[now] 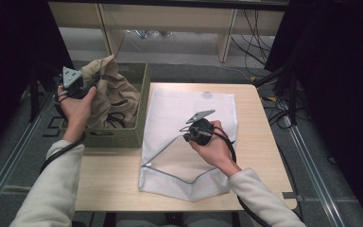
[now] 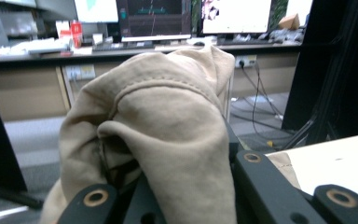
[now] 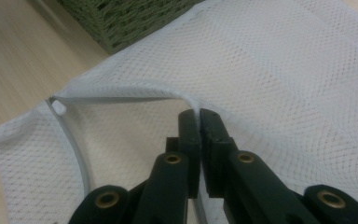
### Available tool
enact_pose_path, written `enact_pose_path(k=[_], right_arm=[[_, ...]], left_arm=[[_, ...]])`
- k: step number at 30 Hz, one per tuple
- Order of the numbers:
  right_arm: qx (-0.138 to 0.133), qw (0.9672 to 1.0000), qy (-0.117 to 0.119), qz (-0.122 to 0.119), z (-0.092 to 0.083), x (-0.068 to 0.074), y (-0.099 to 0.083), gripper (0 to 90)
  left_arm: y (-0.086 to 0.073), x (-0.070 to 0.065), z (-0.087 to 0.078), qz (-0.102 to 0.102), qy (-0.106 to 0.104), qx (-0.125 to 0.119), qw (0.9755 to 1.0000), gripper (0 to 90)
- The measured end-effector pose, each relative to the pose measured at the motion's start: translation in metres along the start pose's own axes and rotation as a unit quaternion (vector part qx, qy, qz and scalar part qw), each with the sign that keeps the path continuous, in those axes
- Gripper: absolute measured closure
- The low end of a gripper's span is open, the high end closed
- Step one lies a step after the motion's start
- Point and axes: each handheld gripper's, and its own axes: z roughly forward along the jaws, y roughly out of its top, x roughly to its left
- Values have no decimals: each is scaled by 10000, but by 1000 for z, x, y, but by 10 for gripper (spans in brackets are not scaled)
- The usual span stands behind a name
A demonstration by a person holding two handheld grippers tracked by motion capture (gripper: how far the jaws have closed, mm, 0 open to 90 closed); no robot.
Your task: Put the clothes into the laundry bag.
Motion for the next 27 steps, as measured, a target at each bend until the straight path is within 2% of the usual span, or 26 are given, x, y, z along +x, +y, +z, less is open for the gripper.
enact_pose_path(k=[1, 3, 4, 8, 9, 10, 11, 12, 14, 15, 18, 21, 22, 23, 27], right_arm=[[-3, 10000, 3, 10, 0, 0, 0, 890], [-46, 10000, -22, -43, 1, -1, 0, 890], [-47, 10000, -21, -43, 1, -1, 0, 890], [-78, 10000, -36, -45, 0, -2, 0, 890], [-152, 9999, -51, 41, 1, 0, -1, 890], [-161, 9998, -24, -62, 1, -1, 0, 891], [-100, 9999, 4, -59, 0, -2, 0, 891], [-151, 9998, -36, -76, 0, -2, 0, 891], [-174, 9997, -57, -155, 0, -4, 0, 891], [-129, 9999, -55, -27, -1, -2, 0, 890], [-180, 9997, -64, -117, -1, -4, 0, 891], [-210, 9997, -96, 8, -1, -2, 0, 891], [-275, 9995, -43, -149, 1, -4, 0, 890], [-166, 9998, -43, -77, -1, -3, 0, 890], [-278, 9995, -90, -110, 1, -4, 0, 891]], left_arm=[[5, -2, -3, 80, -41, -55, 9999, 834], [13, -6, -6, 92, -123, -124, 9998, 834], [19, -9, -8, 208, -195, -196, 9994, 834], [32, -17, -15, 307, -307, -417, 9982, 834], [35, -19, -17, 343, -334, -454, 9978, 834], [38, -21, -19, 357, -359, -503, 9974, 834], [41, -23, -21, 352, -402, -551, 9971, 834], [42, -24, -23, 377, -424, -577, 9967, 834], [47, -27, -26, 340, -544, -661, 9957, 834], [49, -29, -28, 314, -612, -720, 9950, 834], [56, -32, -34, 365, -681, -851, 9934, 834], [64, -37, -42, 404, -781, -994, 9912, 834], [66, -38, -44, 429, -809, -1029, 9905, 834], [68, -39, -47, 467, -825, -1062, 9898, 834], [78, -45, -59, 514, -948, -1159, 9874, 834]])
